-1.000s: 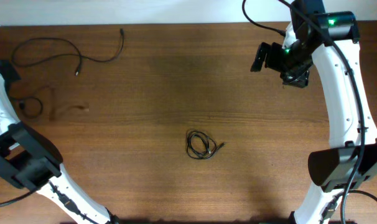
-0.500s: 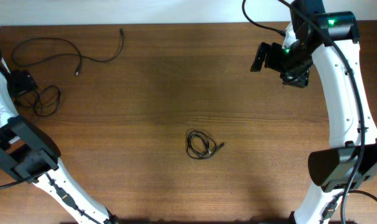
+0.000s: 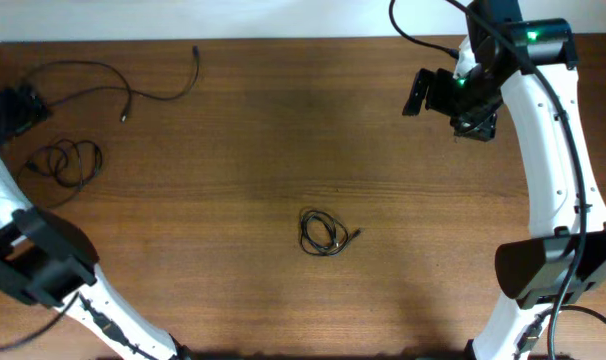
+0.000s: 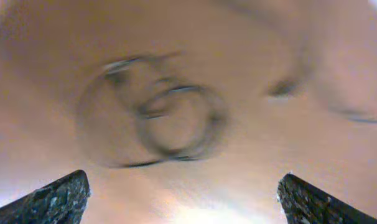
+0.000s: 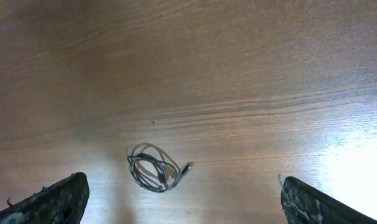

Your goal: Untangle cables

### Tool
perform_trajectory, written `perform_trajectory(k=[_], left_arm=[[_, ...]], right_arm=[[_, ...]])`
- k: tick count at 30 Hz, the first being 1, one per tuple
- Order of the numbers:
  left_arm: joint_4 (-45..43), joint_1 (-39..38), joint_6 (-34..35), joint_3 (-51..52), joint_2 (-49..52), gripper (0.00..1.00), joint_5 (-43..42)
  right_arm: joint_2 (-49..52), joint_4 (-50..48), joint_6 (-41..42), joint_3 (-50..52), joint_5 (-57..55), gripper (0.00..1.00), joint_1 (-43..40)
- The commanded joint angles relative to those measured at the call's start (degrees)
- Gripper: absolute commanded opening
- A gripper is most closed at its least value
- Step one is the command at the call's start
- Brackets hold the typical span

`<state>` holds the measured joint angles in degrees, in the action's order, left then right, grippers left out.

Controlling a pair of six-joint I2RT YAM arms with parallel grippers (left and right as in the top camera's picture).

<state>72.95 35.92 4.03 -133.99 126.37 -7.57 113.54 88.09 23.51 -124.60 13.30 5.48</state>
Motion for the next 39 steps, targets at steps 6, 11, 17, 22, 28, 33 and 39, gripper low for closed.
perform_trajectory(k=[6, 11, 17, 22, 28, 33, 39], left_arm=[[23.8, -14.82, -15.87, -1.44, -4.59, 0.99, -47.01], [23.8, -30.42, -12.2, -0.96, -5.49, 0.99, -38.53], [23.8, -51.76, -4.63, -0.52, -15.5, 0.99, -14.84], [23.78, -63.45, 3.17, 4.52, -27.69, 0.99, 2.47], [23.76, -57.86, 5.6, 21.22, -39.15, 0.99, 2.47], [7.21, -56.7, 5.6, 42.1, -40.13, 0.97, -15.43], [-20.81, -64.87, 21.92, 65.24, -35.21, 0.64, -11.47]], right_arm=[[-0.39, -0.04, -0.61, -0.17, -0.5, 0.98, -0.31], [-0.39, -0.04, -0.61, -0.17, -0.5, 0.98, -0.31], [-0.39, -0.04, -0.61, -0.17, -0.5, 0.98, -0.31], [-0.39, -0.04, -0.61, -0.17, -0.5, 0.98, -0.31], [-0.39, -0.04, -0.61, -0.17, -0.5, 0.98, -0.31], [-0.39, -0.04, -0.61, -0.17, -0.5, 0.99, -0.31], [-0.39, -0.04, -0.61, -0.17, -0.5, 0.99, -0.31]])
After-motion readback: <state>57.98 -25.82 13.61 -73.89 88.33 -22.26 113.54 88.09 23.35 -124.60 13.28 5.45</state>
